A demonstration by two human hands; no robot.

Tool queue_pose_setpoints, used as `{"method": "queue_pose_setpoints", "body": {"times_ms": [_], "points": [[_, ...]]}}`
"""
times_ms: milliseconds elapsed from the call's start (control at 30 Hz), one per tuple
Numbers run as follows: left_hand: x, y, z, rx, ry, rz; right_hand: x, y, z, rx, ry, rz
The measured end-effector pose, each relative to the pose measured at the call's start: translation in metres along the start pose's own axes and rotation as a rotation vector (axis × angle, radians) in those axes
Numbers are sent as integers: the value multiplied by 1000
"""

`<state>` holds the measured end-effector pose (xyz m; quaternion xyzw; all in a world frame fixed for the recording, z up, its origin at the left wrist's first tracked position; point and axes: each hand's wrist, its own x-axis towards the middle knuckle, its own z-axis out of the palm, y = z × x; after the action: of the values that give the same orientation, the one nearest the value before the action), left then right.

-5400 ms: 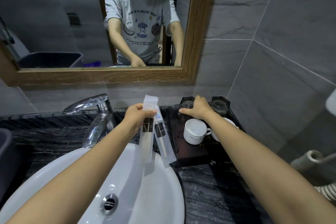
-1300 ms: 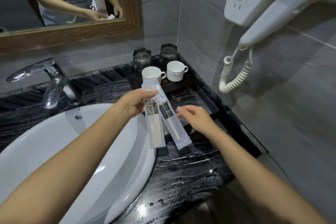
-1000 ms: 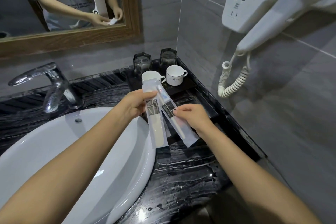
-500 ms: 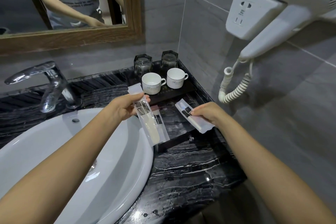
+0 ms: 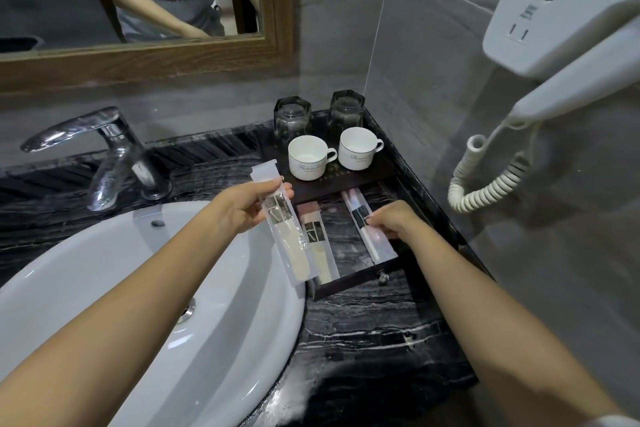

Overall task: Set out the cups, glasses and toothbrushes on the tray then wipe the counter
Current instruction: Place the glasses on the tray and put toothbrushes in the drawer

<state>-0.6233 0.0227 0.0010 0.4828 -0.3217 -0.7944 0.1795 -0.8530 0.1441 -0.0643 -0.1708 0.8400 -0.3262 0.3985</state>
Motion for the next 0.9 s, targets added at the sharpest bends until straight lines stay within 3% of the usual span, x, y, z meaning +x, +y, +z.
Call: {"method": "queue_pose_setpoints", "body": {"times_ms": [600, 667, 733, 800, 900], "points": [[16, -6, 14, 22, -14, -29, -3, 7, -9, -442, -8, -79], [14, -6, 16, 26, -20, -27, -14, 3, -9, -581, 78, -152], [12, -7, 19, 33, -30, -19, -30, -3, -4, -520, 129, -309], [10, -8, 24, 31, -45, -9, -53, -12, 6, -306, 15, -432], [5, -10, 34, 31, -74, 15, -89, -24, 20, -31, -318, -404]]}}
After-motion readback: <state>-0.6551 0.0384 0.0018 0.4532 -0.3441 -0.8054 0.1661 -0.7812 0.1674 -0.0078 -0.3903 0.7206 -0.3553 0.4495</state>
